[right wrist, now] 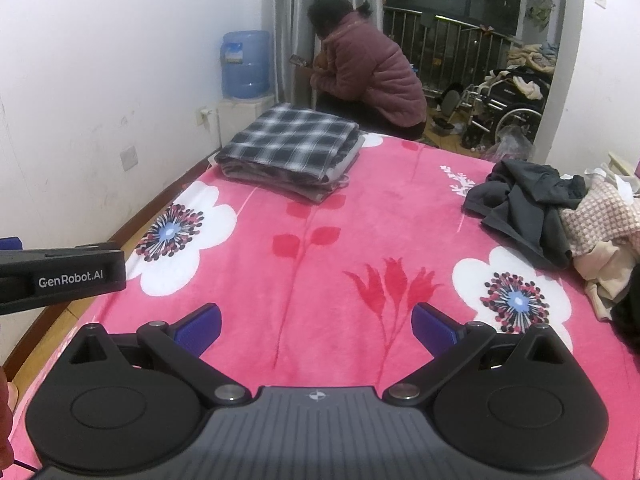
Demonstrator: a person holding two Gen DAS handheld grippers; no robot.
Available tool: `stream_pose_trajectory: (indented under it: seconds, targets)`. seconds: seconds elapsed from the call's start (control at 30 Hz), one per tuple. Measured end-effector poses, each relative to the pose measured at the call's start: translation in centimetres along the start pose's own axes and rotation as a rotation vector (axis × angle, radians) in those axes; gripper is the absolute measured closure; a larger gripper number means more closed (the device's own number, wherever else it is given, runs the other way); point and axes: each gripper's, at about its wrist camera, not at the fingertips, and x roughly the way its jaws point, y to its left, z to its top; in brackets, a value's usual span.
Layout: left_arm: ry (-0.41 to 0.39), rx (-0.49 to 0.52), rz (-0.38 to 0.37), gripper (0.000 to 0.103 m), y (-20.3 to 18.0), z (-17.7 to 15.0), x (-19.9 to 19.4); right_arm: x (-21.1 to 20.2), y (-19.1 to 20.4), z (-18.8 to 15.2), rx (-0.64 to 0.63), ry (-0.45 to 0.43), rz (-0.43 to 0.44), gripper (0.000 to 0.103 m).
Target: Fold clothes
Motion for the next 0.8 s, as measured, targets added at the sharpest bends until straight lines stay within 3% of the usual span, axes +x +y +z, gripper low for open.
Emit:
stream_pose_trajectory:
  seconds: [0.8]
  targets:
    - [0.002, -0.005, 0.003, 0.000, 0.24, 0.08, 0.24, -0.03, 0.79, 0.11, -0.008, -0.003, 0.010, 0.000]
